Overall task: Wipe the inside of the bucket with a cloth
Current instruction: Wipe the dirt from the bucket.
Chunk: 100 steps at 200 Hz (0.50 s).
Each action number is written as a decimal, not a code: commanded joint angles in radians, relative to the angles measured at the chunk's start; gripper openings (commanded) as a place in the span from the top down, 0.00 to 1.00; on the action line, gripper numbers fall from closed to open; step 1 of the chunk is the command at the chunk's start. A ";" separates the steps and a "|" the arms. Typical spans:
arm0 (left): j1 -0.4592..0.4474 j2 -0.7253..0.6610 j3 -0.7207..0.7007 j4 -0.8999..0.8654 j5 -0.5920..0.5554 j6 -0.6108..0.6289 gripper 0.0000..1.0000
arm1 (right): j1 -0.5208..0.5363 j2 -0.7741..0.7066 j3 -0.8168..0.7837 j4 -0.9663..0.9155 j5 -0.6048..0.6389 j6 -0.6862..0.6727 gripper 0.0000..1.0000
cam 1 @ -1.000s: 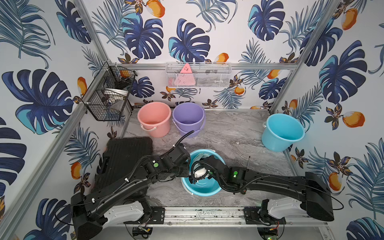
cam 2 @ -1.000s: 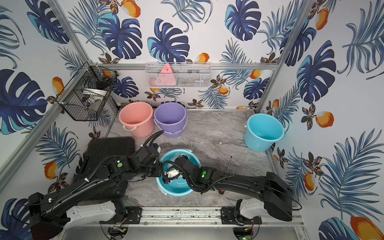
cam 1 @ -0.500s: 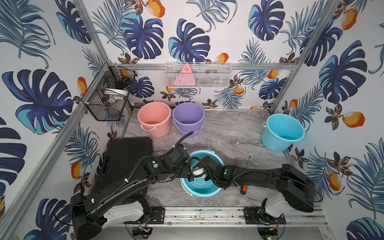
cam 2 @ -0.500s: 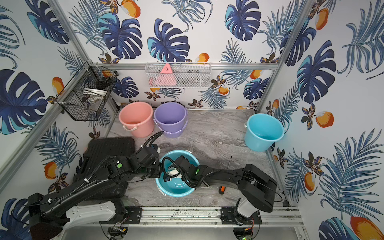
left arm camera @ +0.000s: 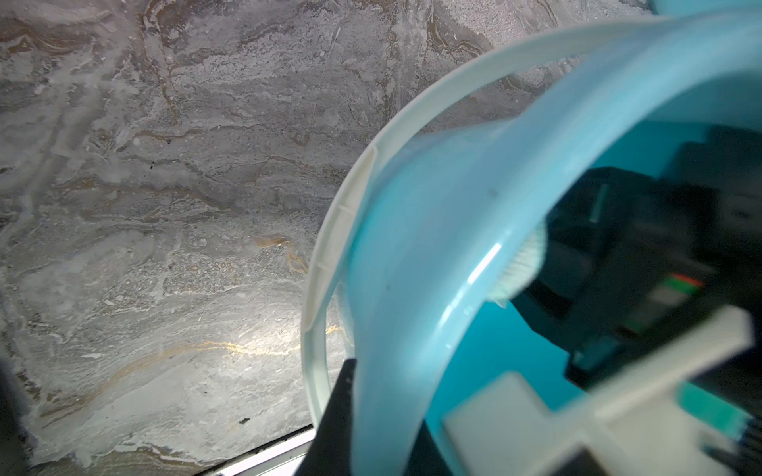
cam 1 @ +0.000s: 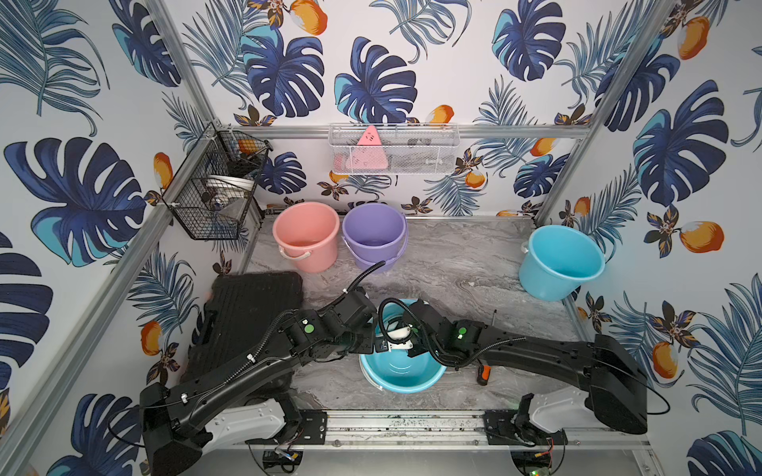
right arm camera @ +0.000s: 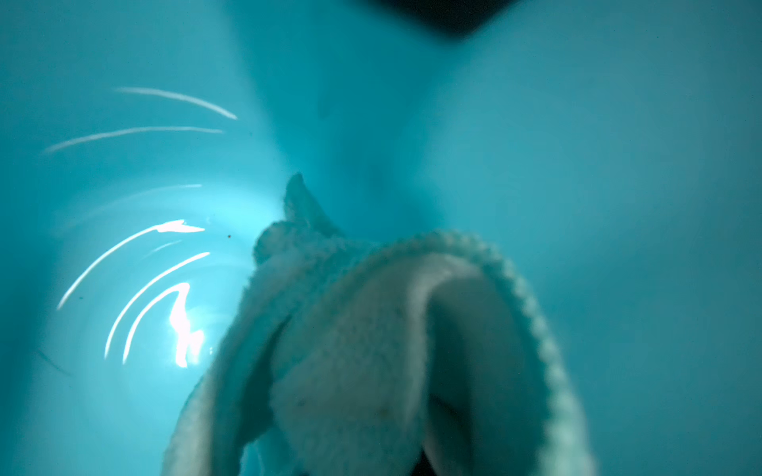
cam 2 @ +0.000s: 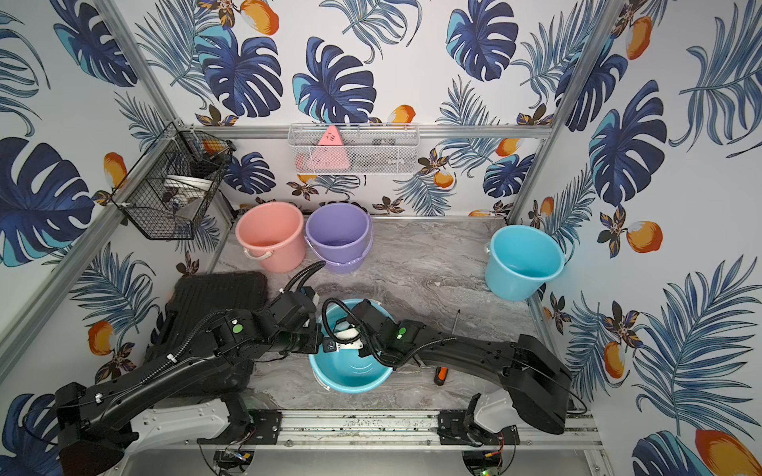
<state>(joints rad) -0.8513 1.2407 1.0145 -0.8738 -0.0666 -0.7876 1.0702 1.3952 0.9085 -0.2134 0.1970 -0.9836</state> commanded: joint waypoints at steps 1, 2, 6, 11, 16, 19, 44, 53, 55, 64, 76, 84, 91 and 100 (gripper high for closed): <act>-0.002 0.006 0.009 0.051 0.004 0.002 1.00 | -0.001 -0.072 0.020 -0.068 -0.103 0.038 1.00; -0.002 0.006 0.009 0.052 0.004 0.002 1.00 | -0.001 -0.076 0.020 -0.068 -0.107 0.040 1.00; 0.000 0.008 0.009 0.053 0.004 0.002 1.00 | -0.001 -0.091 0.022 -0.068 -0.125 0.044 1.00; 0.000 0.008 0.009 0.054 0.005 0.001 1.00 | 0.000 -0.108 0.024 -0.065 -0.148 0.051 1.00; -0.001 0.008 0.009 0.056 0.005 0.001 1.00 | 0.000 -0.124 0.026 -0.062 -0.170 0.057 1.00; -0.001 0.009 0.009 0.056 0.006 0.001 1.00 | 0.001 -0.133 0.028 -0.059 -0.184 0.062 1.00; 0.000 0.008 0.011 0.056 0.005 0.002 1.00 | 0.005 -0.186 0.036 -0.019 -0.271 0.107 1.00; 0.000 0.009 0.012 0.054 0.005 0.002 1.00 | 0.007 -0.197 0.033 0.006 -0.290 0.121 1.00; -0.001 0.009 0.012 0.054 0.005 0.002 1.00 | 0.007 -0.199 0.033 0.013 -0.291 0.125 1.00; -0.001 0.007 0.014 0.053 0.005 0.002 1.00 | 0.007 -0.206 0.028 0.041 -0.300 0.139 1.00; 0.000 0.006 0.015 0.053 0.007 0.004 1.00 | 0.007 -0.210 0.020 0.080 -0.290 0.148 1.00; -0.002 0.004 0.016 0.051 0.007 0.004 1.00 | 0.009 -0.207 0.018 0.109 -0.253 0.158 1.00; -0.001 0.003 0.018 0.049 0.006 0.006 1.00 | 0.010 -0.200 0.019 0.128 -0.208 0.167 1.00; -0.001 0.003 0.018 0.047 0.005 0.006 1.00 | 0.010 -0.192 0.024 0.137 -0.150 0.167 1.00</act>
<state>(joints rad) -0.8513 1.2461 1.0203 -0.8677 -0.0624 -0.7876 1.0782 1.1934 0.9295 -0.1791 -0.0429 -0.8585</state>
